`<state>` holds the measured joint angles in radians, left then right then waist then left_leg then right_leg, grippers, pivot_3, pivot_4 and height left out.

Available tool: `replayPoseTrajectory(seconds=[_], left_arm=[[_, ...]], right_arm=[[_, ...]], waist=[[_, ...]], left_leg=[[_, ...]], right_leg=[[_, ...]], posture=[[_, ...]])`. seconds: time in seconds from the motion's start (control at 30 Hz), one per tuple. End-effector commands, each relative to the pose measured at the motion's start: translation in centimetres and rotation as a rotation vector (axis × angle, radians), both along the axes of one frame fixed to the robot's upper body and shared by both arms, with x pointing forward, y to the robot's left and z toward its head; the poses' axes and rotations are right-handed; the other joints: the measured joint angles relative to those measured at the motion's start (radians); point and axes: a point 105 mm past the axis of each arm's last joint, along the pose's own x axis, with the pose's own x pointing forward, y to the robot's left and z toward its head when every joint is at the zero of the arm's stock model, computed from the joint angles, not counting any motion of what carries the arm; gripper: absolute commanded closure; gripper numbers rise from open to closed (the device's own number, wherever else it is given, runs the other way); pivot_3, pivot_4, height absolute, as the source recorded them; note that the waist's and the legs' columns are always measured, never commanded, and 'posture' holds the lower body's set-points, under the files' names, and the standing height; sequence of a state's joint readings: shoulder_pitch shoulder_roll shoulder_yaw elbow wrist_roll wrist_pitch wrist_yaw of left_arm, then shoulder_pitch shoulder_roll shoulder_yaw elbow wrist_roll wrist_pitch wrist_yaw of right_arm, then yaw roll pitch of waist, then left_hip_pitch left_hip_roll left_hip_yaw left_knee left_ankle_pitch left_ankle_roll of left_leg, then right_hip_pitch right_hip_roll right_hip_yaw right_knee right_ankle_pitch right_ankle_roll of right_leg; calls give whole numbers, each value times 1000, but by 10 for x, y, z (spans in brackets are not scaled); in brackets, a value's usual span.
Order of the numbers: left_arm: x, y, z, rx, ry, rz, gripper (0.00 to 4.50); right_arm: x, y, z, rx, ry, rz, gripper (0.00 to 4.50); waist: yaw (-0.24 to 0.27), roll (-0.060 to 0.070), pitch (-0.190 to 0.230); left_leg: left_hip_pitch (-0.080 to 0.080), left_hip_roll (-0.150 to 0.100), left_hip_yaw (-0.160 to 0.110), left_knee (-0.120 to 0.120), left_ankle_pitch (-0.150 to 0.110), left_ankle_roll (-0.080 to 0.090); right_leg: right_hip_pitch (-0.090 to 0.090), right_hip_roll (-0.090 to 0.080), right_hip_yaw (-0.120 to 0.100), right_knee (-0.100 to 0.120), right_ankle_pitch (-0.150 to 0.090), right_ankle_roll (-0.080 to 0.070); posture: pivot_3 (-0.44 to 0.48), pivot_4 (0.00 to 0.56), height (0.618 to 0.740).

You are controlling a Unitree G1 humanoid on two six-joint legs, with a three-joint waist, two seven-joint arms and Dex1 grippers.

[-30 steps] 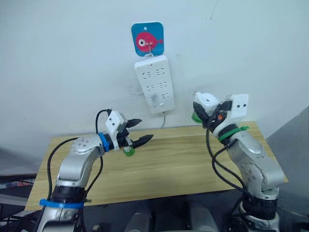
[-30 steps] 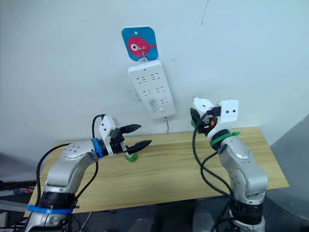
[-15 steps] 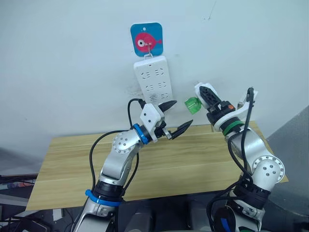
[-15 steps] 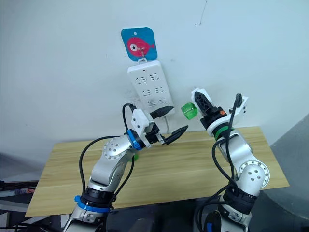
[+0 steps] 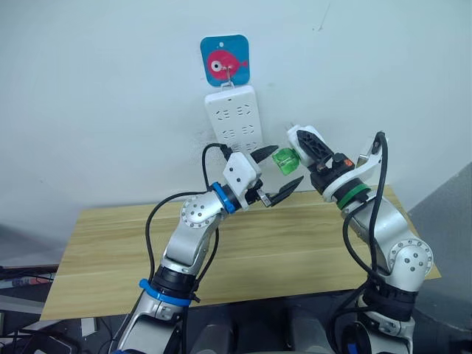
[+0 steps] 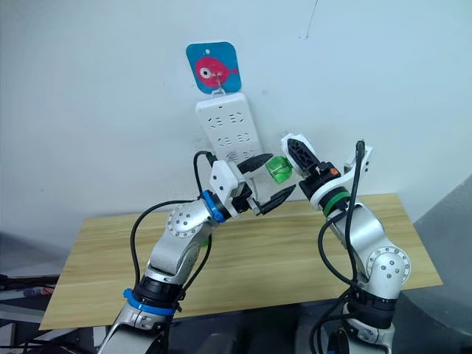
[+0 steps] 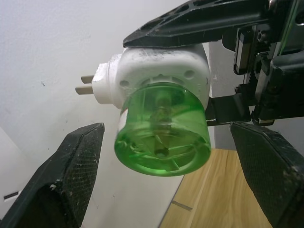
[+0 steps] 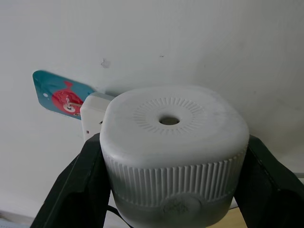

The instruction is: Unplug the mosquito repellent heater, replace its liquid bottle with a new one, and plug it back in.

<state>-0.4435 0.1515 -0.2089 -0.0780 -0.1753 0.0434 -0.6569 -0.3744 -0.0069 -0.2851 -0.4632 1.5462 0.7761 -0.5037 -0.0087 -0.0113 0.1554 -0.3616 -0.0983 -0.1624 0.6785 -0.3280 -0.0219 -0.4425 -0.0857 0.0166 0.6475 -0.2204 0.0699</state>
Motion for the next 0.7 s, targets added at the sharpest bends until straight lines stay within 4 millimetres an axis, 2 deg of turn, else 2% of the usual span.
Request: replayPoseTrajectory(seconds=[0.03, 0.17, 0.3, 0.67, 0.7], left_arm=[[-1, 1, 18, -29, -80, 9, 22], [1, 1, 15, -32, -66, 14, 950], [1, 1, 5, -13, -44, 6, 2212], [2, 1, 6, -29, -29, 11, 2271], [1, 2, 6, -27, -31, 8, 1556]], right_arm=[[-7, 2, 12, 11, -57, 18, 1500], [-7, 1, 12, 16, -56, 17, 1500], [-6, 1, 15, 31, -65, 18, 1500], [-8, 3, 15, 23, -67, 34, 1500], [-8, 3, 15, 22, -67, 35, 1500]], waist=[[0, 0, 0], [1, 0, 0], [1, 0, 0], [2, 0, 0], [2, 0, 0]], left_leg=[[0, 0, 0, 0, 0, 0], [0, 0, 0, 0, 0, 0], [0, 0, 0, 0, 0, 0], [0, 0, 0, 0, 0, 0], [0, 0, 0, 0, 0, 0]], right_leg=[[0, 0, 0, 0, 0, 0], [0, 0, 0, 0, 0, 0], [0, 0, 0, 0, 0, 0], [0, 0, 0, 0, 0, 0], [0, 0, 0, 0, 0, 0]], posture=[[25, 151, 740], [25, 151, 740], [24, 156, 740], [27, 158, 740], [27, 158, 740]])
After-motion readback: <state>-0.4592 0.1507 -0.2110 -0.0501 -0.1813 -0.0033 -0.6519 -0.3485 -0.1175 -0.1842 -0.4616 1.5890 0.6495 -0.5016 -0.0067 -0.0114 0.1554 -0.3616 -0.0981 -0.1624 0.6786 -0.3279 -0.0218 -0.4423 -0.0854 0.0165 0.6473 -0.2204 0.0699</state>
